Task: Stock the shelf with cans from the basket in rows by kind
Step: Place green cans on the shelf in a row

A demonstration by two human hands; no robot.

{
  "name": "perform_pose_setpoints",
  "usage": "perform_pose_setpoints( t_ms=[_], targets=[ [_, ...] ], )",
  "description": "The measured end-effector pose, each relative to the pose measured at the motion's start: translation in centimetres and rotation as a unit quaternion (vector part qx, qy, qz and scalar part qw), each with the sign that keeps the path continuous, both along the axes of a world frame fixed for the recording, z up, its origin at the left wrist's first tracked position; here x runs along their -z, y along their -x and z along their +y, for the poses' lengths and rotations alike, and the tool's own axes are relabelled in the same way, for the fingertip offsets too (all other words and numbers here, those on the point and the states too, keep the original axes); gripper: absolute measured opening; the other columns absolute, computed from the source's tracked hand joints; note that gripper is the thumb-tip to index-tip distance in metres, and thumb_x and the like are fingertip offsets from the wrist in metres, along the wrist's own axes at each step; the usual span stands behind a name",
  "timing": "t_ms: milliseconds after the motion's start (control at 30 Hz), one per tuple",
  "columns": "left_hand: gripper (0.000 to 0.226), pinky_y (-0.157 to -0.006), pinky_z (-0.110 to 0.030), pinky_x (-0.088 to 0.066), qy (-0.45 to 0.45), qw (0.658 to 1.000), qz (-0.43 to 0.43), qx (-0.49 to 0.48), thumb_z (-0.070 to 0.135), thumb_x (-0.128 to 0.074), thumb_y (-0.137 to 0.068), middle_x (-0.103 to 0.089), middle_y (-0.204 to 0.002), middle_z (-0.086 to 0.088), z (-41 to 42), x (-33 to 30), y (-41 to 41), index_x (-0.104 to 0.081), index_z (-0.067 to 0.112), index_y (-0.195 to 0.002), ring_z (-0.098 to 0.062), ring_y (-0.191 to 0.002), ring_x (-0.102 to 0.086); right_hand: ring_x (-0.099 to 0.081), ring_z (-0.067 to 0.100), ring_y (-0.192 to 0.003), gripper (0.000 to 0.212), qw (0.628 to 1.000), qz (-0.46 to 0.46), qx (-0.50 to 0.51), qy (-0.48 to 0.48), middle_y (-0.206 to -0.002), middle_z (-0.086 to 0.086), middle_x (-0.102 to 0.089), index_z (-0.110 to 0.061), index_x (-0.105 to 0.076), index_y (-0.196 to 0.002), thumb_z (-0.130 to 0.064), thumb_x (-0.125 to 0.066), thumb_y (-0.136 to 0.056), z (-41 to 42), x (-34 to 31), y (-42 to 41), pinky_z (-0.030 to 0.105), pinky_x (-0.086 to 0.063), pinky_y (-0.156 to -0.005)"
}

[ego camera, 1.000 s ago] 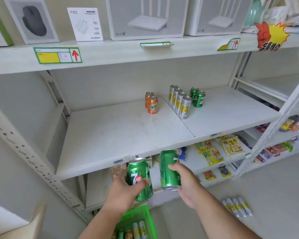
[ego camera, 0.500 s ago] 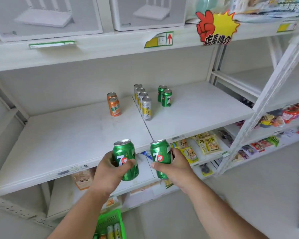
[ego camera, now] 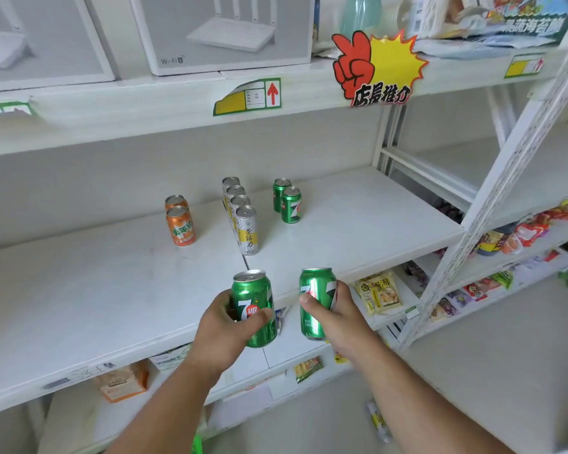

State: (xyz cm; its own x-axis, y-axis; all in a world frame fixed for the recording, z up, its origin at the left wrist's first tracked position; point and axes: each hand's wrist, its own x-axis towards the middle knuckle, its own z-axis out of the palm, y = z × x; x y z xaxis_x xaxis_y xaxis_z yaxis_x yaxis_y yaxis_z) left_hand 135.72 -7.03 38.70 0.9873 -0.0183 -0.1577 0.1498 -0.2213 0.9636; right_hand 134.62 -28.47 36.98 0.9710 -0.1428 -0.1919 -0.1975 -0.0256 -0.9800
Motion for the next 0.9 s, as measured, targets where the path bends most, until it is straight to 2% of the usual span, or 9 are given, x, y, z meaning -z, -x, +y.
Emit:
perform_pose_setpoints(
  t_ms=[100, 233, 333, 433, 533, 700, 800, 900],
  targets=[
    [0.043, -0.073, -0.023, -0.056, 0.005, 1.000, -0.006, 0.017, 0.030, -0.085, -0.075, -0.074, -0.099, 0.007, -0.1, 0.8, -2.6, -0.065, 0.029, -0.113, -0.006, -0.089, -0.071, -0.067, 0.018, -0.106, 0.036, 1.000, 0.013, 0.010, -0.010, -0.119, 0.000, -0.064, -0.030, -0.051, -0.122, -0.030, -0.073, -0.094, -0.7, -0.3, -2.2, 0.035, -0.062, -0.072],
    [0.045, -0.065, -0.015, -0.054, 0.000, 0.999, -0.008, 0.034, 0.029, -0.085, -0.075, -0.073, -0.100, 0.008, -0.3, 1.3, -5.2, -0.061, 0.032, -0.113, -0.002, -0.088, -0.069, -0.068, 0.024, -0.110, 0.043, 0.999, 0.036, 0.030, -0.017, -0.122, 0.000, -0.064, -0.034, -0.052, -0.122, -0.033, -0.073, -0.085, -1.3, 0.3, -4.5, 0.050, -0.063, -0.087],
    [0.047, -0.066, -0.015, -0.054, 0.002, 0.999, -0.007, 0.039, 0.027, -0.086, -0.076, -0.072, -0.101, 0.008, -0.6, 1.6, -6.9, -0.060, 0.032, -0.114, -0.001, -0.088, -0.069, -0.068, 0.025, -0.109, 0.044, 0.998, 0.049, 0.033, -0.002, -0.120, 0.001, -0.065, -0.036, -0.053, -0.121, -0.029, -0.071, -0.081, -1.7, 0.8, -5.9, 0.055, -0.062, -0.089],
    [0.051, -0.074, -0.020, -0.057, 0.008, 0.999, -0.004, 0.046, 0.026, -0.087, -0.074, -0.072, -0.102, 0.009, -0.9, 2.1, -8.2, -0.059, 0.032, -0.116, -0.001, -0.090, -0.069, -0.069, 0.023, -0.104, 0.037, 0.997, 0.047, 0.043, 0.039, -0.111, 0.003, -0.068, -0.030, -0.055, -0.116, -0.017, -0.073, -0.086, -2.4, 0.9, -7.5, 0.050, -0.062, -0.089],
    [0.056, -0.079, -0.024, -0.058, 0.019, 0.999, -0.002, 0.048, 0.024, -0.088, -0.073, -0.072, -0.104, 0.009, -1.5, 2.7, -9.4, -0.057, 0.032, -0.118, -0.006, -0.095, -0.070, -0.072, 0.019, -0.097, 0.038, 0.994, 0.037, 0.062, 0.085, -0.103, 0.000, -0.073, -0.027, -0.060, -0.112, -0.016, -0.082, -0.082, -3.5, 1.0, -9.4, 0.043, -0.062, -0.086],
    [0.056, -0.084, -0.028, -0.058, 0.024, 0.999, 0.005, 0.039, 0.016, -0.089, -0.072, -0.073, -0.104, 0.007, -3.6, 3.4, -11.6, -0.058, 0.028, -0.117, -0.009, -0.096, -0.071, -0.072, 0.014, -0.090, 0.044, 0.991, 0.016, 0.075, 0.106, -0.098, -0.002, -0.074, -0.024, -0.062, -0.110, -0.013, -0.088, -0.077, -6.5, 1.9, -12.6, 0.027, -0.057, -0.072],
    [0.057, -0.088, -0.029, -0.057, 0.019, 0.999, 0.017, 0.038, 0.014, -0.089, -0.071, -0.074, -0.106, 0.008, -5.6, 3.9, -13.2, -0.059, 0.028, -0.118, -0.008, -0.097, -0.071, -0.070, 0.012, -0.093, 0.051, 0.991, 0.016, 0.060, 0.122, -0.102, -0.004, -0.072, -0.027, -0.059, -0.113, -0.016, -0.091, -0.074, -9.0, 3.1, -14.7, 0.028, -0.057, -0.076],
    [0.060, -0.093, -0.031, -0.054, -0.003, 0.999, 0.029, 0.033, 0.016, -0.091, -0.069, -0.071, -0.111, 0.008, -8.0, 4.7, -15.1, -0.059, 0.030, -0.118, -0.008, -0.106, -0.066, -0.069, 0.012, -0.096, 0.055, 0.989, 0.021, 0.050, 0.134, -0.104, -0.005, -0.070, -0.031, -0.057, -0.110, -0.017, -0.092, -0.071, -11.6, 4.6, -17.1, 0.027, -0.056, -0.075]
  ],
)
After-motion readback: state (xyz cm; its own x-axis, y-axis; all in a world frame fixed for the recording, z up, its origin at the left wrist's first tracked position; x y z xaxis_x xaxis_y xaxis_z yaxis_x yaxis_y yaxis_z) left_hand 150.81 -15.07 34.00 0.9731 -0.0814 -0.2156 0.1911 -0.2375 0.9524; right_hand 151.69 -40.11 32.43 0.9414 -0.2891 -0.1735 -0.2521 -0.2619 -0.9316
